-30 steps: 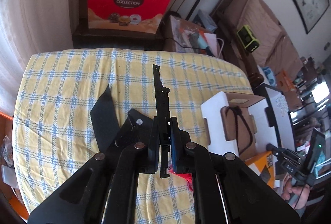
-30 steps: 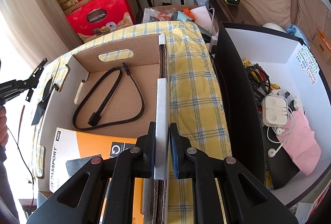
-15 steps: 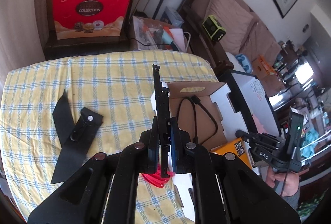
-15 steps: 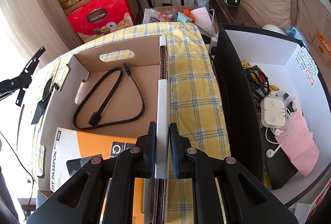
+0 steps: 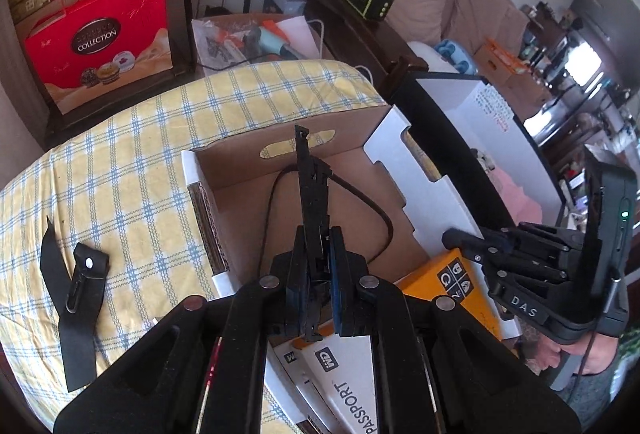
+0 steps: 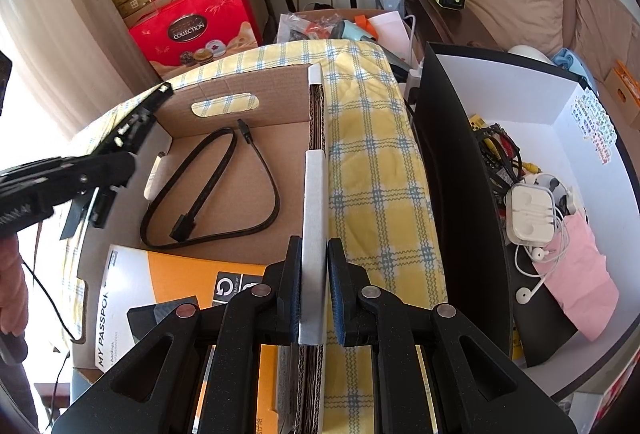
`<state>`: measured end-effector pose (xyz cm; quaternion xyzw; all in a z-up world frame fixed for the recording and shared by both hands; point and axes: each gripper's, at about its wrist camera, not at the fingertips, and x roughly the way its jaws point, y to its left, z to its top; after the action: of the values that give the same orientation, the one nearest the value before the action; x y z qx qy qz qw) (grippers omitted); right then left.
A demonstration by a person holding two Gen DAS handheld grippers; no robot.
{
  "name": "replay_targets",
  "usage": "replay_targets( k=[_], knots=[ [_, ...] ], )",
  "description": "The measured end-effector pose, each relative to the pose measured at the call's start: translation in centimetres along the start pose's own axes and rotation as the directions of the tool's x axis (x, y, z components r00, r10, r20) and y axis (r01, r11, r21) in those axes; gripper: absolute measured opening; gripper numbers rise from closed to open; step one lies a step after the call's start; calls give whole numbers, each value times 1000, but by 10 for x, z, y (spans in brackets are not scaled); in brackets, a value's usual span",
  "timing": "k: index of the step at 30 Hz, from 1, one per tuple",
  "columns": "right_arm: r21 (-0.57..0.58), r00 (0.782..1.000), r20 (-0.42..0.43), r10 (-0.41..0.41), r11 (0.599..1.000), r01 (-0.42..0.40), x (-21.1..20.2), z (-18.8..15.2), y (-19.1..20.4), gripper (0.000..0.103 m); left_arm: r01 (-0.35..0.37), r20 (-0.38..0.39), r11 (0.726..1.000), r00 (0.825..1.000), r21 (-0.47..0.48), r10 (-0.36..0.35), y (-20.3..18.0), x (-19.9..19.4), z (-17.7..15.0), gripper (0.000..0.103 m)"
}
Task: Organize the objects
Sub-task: 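Carry the clip holder into the tray and lower it, then open the left gripper and withdraw it from the tray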
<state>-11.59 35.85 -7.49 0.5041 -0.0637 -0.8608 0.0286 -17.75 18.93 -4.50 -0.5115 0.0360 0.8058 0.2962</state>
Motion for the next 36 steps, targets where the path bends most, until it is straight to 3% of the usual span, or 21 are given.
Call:
replay_targets(
  k=[9, 14, 20, 28, 36],
  knots=[
    [-1, 1000, -1, 2, 1000, -2, 0, 0, -1, 12, -79, -54, 996, 995, 42, 81, -6, 31, -6, 8],
    [-2, 1000, 0, 1, 1000, -1, 0, 0, -1, 12, -69, -62, 996, 995, 48, 72, -7, 32, -7, 9],
    [0, 1000, 0, 3, 1000, -3, 0, -1, -1, 12, -33, -37, 999, 999, 1, 33, 2, 14, -5, 39],
    [0, 1000, 0, 2, 1000, -2, 0, -1, -1, 12, 14, 40, 997, 999, -78, -11, 24, -27, -1, 63],
    [-1, 1000, -1, -1, 1000, 1, 0, -2, -2, 12, -68, 105, 984, 991, -166, 86, 65, -60, -10, 85]
  ],
)
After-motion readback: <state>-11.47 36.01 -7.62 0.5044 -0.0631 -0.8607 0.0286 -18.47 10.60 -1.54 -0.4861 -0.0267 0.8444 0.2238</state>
